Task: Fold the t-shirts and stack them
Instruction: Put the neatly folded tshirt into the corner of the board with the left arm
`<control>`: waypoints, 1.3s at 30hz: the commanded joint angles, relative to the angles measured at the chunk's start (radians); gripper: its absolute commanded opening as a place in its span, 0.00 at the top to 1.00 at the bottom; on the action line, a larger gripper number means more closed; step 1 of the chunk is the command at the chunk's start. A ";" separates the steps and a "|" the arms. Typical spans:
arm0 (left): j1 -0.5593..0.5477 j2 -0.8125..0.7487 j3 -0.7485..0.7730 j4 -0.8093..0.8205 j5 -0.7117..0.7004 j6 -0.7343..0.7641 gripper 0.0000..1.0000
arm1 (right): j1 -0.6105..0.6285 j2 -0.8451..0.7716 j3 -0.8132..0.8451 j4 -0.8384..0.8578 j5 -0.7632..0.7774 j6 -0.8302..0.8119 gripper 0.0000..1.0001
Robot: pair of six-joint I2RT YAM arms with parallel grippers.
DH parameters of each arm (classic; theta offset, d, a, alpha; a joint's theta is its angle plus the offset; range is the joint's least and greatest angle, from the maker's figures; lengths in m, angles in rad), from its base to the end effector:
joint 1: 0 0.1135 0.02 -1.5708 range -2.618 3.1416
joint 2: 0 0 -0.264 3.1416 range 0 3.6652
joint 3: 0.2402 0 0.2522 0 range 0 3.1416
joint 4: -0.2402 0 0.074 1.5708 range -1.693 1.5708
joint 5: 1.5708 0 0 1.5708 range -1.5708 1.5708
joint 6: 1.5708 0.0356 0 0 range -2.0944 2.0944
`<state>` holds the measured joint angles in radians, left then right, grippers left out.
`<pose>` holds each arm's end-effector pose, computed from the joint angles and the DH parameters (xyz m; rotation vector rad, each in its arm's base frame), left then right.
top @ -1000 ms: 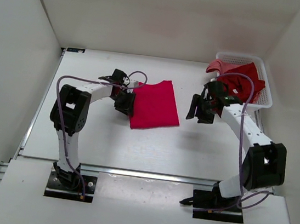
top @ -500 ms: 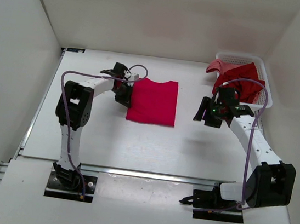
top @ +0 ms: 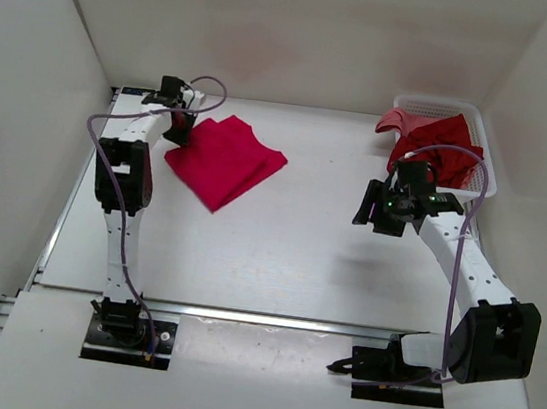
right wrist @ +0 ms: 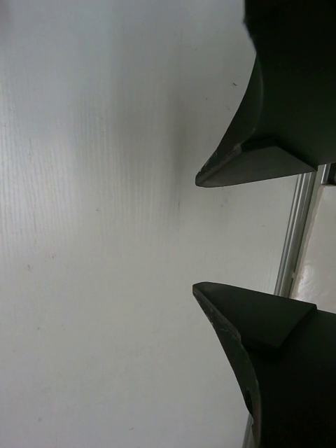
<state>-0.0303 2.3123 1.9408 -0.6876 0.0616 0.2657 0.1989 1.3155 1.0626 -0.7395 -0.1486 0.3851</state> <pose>0.5017 -0.0174 0.1797 0.4082 2.5946 0.0003 0.2589 0.0576 0.2743 0.1844 2.5940 0.4080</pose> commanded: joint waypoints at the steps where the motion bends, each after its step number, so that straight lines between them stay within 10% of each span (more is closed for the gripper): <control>1: 0.104 0.015 0.072 -0.024 -0.101 0.032 1.00 | 0.016 -0.028 0.045 -0.024 0.020 -0.012 0.44; 29: 0.418 0.102 0.205 0.007 -0.183 -0.092 1.00 | 0.103 0.002 0.126 -0.116 0.060 0.025 0.44; 35: 0.369 -0.035 0.162 0.066 -0.164 -0.106 0.40 | 0.113 -0.009 0.122 -0.117 0.035 0.026 0.43; 39: 0.310 -0.244 -0.066 0.276 -0.210 -0.099 0.24 | 0.114 -0.027 0.105 -0.104 0.021 0.037 0.44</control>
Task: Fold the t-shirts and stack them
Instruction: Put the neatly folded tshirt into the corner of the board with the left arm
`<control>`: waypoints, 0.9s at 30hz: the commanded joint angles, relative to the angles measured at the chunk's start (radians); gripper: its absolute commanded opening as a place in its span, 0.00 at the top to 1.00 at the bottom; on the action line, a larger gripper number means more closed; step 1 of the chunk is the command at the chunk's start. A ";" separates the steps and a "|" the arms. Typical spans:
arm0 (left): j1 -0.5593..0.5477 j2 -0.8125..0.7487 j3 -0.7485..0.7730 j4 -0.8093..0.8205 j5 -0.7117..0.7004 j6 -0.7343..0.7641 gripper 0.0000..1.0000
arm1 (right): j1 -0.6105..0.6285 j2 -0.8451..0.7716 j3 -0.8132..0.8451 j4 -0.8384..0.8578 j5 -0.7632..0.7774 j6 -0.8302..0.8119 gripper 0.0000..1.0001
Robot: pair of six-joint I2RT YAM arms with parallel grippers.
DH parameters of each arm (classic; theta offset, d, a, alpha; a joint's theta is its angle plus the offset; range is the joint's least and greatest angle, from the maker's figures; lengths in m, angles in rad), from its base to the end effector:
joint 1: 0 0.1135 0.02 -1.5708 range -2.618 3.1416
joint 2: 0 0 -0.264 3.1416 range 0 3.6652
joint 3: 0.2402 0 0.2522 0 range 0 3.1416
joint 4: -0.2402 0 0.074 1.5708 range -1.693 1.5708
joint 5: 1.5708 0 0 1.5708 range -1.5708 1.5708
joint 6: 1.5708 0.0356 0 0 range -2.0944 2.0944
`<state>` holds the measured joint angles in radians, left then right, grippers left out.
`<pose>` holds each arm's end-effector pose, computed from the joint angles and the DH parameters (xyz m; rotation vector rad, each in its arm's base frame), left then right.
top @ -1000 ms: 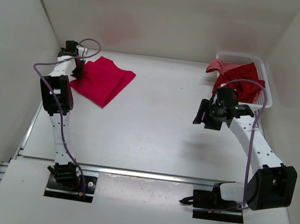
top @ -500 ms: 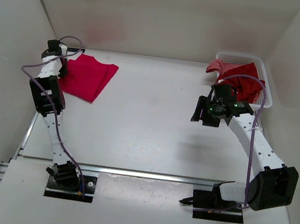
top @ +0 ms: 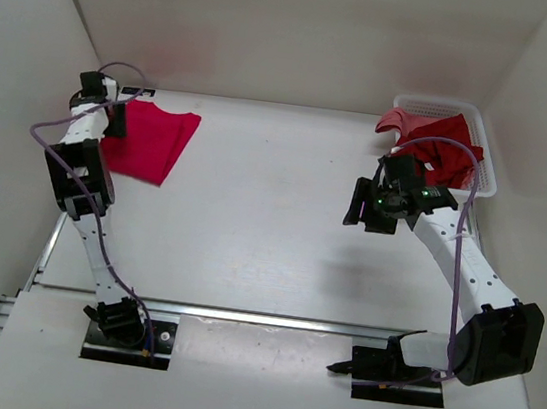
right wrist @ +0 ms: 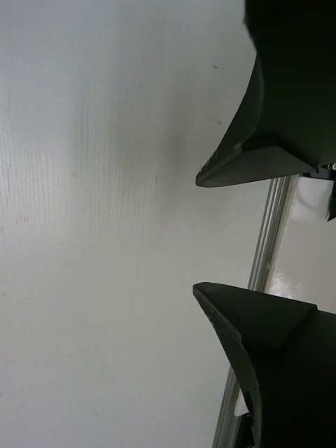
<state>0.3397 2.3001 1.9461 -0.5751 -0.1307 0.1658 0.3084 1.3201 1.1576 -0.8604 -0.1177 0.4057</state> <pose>0.4811 0.1749 0.1942 -0.2742 2.5129 0.3702 0.2492 0.0838 0.2955 0.0847 2.6385 0.4050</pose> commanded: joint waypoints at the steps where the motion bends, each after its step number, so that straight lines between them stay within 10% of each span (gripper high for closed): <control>1: -0.086 -0.296 -0.158 0.229 -0.021 0.032 0.24 | 0.006 -0.035 -0.007 0.011 -0.013 0.018 0.43; 9: -0.203 -0.366 -0.411 0.188 0.060 0.135 0.47 | -0.002 -0.096 -0.055 0.044 -0.039 0.042 0.44; 16: -0.163 -0.096 -0.106 -0.139 0.253 0.110 0.39 | 0.006 -0.131 -0.079 0.034 -0.053 0.045 0.44; 27: -0.194 0.220 0.252 -0.273 0.132 0.089 0.36 | -0.009 -0.148 -0.044 0.018 -0.048 0.050 0.44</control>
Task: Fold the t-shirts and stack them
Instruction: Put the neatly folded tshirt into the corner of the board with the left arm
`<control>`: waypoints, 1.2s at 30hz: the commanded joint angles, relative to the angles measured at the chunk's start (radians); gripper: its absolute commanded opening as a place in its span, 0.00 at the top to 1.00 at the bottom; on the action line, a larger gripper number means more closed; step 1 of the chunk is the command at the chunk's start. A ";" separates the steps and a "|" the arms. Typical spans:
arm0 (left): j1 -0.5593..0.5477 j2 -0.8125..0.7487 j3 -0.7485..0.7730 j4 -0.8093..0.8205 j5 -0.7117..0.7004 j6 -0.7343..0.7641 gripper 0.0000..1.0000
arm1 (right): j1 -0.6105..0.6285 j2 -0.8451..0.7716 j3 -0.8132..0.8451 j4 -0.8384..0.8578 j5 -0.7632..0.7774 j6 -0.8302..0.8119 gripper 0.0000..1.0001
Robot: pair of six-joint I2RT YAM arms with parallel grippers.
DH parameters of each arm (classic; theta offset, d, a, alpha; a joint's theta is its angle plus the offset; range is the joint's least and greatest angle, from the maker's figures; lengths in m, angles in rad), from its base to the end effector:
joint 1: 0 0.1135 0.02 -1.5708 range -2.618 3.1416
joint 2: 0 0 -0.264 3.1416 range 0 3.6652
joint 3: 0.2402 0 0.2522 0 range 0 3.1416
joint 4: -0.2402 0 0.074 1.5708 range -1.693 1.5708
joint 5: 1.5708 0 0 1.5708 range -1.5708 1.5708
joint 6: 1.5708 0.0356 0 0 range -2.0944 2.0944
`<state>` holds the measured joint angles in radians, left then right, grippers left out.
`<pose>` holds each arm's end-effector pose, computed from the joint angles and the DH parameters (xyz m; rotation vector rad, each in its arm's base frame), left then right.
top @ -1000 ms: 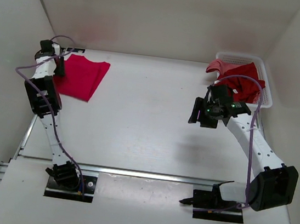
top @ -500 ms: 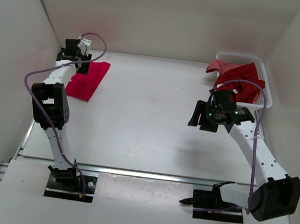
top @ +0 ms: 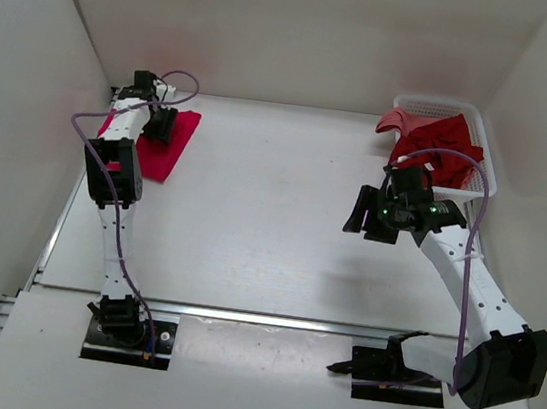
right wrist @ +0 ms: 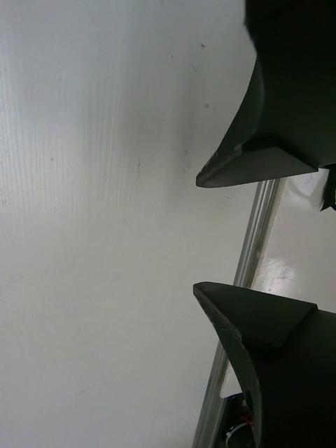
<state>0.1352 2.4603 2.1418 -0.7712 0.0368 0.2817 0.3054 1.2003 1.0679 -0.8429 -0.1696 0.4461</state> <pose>0.5226 0.0698 0.1629 0.2068 2.6541 0.0872 0.2236 0.0768 0.2964 0.1153 2.6024 0.4992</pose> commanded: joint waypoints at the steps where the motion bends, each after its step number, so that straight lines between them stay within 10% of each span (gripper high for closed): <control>1: 0.014 0.081 0.076 -0.079 -0.035 -0.023 0.34 | -0.006 -0.021 0.056 -0.007 0.007 0.016 0.44; 7: 0.030 0.176 0.232 -0.024 -0.052 -0.024 0.37 | -0.003 0.002 0.086 -0.059 0.027 0.019 0.43; 14: 0.046 0.250 0.406 0.237 -0.124 0.152 0.18 | 0.003 0.039 0.127 -0.082 0.019 0.037 0.44; 26: 0.049 0.185 0.448 0.139 0.014 0.241 0.08 | 0.035 0.120 0.161 -0.059 0.001 0.049 0.44; 32: 0.118 -0.099 0.180 0.168 0.175 0.068 0.10 | 0.049 0.117 0.144 -0.016 -0.014 0.065 0.43; 36: 0.153 -0.343 -0.258 0.332 0.195 0.043 0.07 | 0.044 0.094 0.119 -0.001 -0.019 0.072 0.44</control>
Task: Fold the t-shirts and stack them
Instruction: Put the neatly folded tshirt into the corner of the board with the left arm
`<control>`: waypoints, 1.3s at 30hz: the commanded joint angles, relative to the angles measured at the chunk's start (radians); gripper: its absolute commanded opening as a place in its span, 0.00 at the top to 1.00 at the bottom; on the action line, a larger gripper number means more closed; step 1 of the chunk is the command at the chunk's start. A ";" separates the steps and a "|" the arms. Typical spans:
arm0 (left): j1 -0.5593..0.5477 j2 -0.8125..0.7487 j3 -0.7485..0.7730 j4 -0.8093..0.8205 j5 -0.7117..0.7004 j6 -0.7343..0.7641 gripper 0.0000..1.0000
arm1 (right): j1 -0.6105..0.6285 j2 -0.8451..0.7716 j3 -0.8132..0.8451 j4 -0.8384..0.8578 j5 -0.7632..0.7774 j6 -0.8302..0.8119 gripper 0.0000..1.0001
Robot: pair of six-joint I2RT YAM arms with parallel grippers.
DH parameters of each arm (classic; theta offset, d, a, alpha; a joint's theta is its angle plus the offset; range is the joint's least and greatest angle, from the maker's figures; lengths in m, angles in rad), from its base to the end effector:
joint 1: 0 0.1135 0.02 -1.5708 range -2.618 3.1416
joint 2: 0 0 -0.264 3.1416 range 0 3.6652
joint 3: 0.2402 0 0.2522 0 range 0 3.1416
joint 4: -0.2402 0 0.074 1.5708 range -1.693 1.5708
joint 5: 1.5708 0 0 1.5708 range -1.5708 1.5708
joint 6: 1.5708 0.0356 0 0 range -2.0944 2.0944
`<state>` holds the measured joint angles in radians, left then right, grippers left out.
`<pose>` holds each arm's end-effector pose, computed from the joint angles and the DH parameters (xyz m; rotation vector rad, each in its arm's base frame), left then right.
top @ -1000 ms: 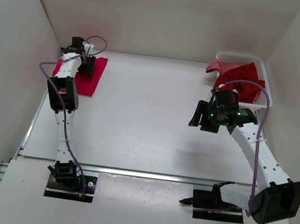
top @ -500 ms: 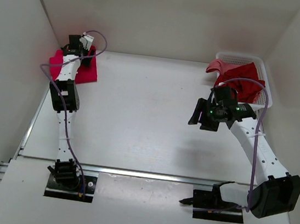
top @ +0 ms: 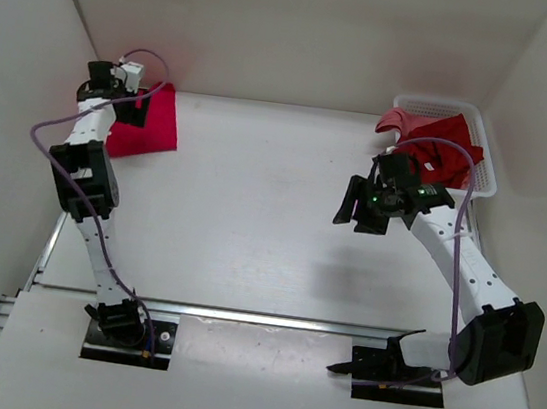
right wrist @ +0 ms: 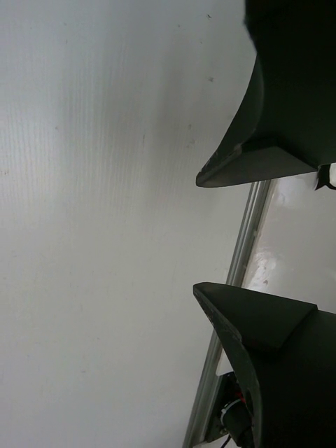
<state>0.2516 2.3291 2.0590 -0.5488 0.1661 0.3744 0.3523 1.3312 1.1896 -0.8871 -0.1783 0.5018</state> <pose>0.5130 0.1258 0.2179 0.2237 2.3669 0.1006 0.2462 0.0972 0.3014 0.1334 2.6698 0.5250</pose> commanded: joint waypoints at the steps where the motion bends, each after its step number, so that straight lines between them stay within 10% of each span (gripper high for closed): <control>1: 0.040 -0.230 -0.265 0.128 0.064 -0.028 0.07 | -0.004 -0.044 -0.005 0.051 -0.012 0.015 0.44; 9: 0.064 -0.179 -0.324 0.060 0.069 -0.075 0.08 | -0.004 -0.058 0.011 0.027 -0.016 0.006 0.44; 23: 0.089 0.294 0.346 -0.290 -0.098 -0.048 0.11 | -0.007 -0.078 0.033 0.011 -0.003 0.012 0.44; 39: 0.026 0.146 0.350 -0.297 -0.007 0.003 0.03 | -0.033 -0.007 0.198 -0.071 0.054 -0.011 0.36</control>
<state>0.3016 2.6217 2.4443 -0.8368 0.0883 0.3908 0.3550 1.3094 1.2808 -0.9199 -0.1692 0.5037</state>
